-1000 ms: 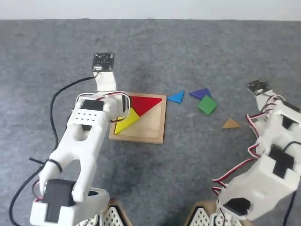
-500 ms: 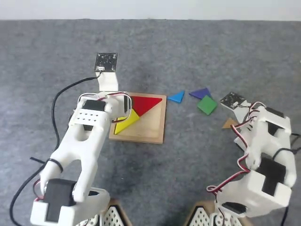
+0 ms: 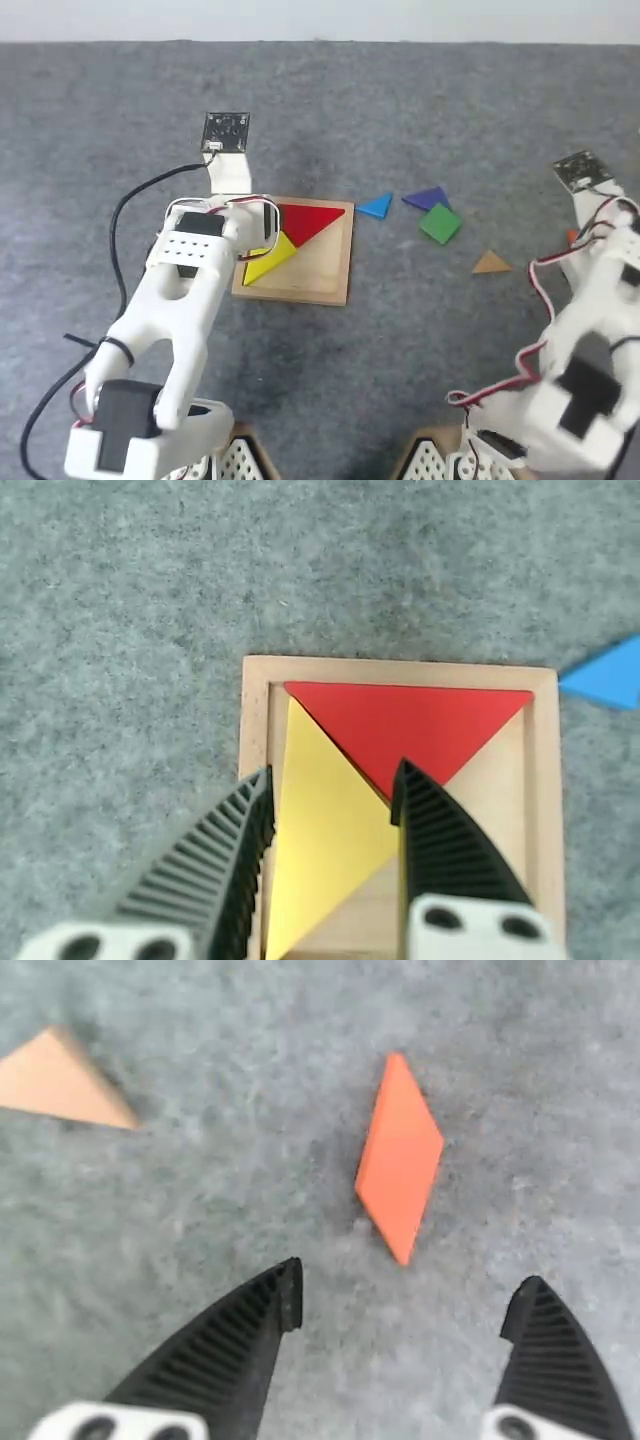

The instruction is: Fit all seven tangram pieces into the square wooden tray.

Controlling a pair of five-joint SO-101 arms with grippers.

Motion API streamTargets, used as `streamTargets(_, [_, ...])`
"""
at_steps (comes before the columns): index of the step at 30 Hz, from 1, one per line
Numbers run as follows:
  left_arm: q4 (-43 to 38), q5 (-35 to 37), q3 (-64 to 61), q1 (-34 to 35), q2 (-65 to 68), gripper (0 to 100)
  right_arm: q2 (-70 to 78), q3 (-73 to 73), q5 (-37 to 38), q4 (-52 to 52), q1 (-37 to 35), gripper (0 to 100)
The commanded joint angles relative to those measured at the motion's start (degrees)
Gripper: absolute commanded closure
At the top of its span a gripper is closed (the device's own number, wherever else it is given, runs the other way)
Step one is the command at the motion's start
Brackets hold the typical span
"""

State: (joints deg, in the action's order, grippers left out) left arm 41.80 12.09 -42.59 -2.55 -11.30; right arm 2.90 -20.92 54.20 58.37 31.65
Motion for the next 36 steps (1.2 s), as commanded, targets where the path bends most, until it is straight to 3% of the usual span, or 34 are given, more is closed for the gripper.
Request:
streamTargets(1, [-0.4,-0.4,0.3,0.0,-0.3,81,10.2,6.8,-2.5,-4.9,1.0,67.4])
streamTargets(8, [-0.5,-0.4,0.0,-0.4,-0.3,81,27.8,18.1,-7.0,-8.0,0.8,67.6])
streamTargets(11, [-0.5,-0.5,0.0,-0.4,-0.3,81,30.8,21.8,-7.5,-3.7,0.7,78.4])
streamTargets(13, [-0.5,-0.5,0.0,-0.4,-0.3,81,30.5,22.3,-7.2,-1.7,-0.5,91.0])
streamTargets(14, [-0.5,-0.5,0.0,-0.4,-0.3,81,29.9,22.3,-7.4,-0.9,-1.1,92.0])
streamTargets(27, [-0.5,-0.5,-0.1,-0.4,-0.2,81,10.6,21.4,-18.0,12.3,-8.0,92.9])
streamTargets(31, [-0.6,-0.5,-0.1,-0.4,-0.2,81,-4.1,14.6,-23.5,15.1,-15.3,92.9])
streamTargets(36, [-0.4,-0.5,-0.1,-0.4,-0.3,81,-20.5,-3.7,-34.1,12.4,-35.7,93.0])
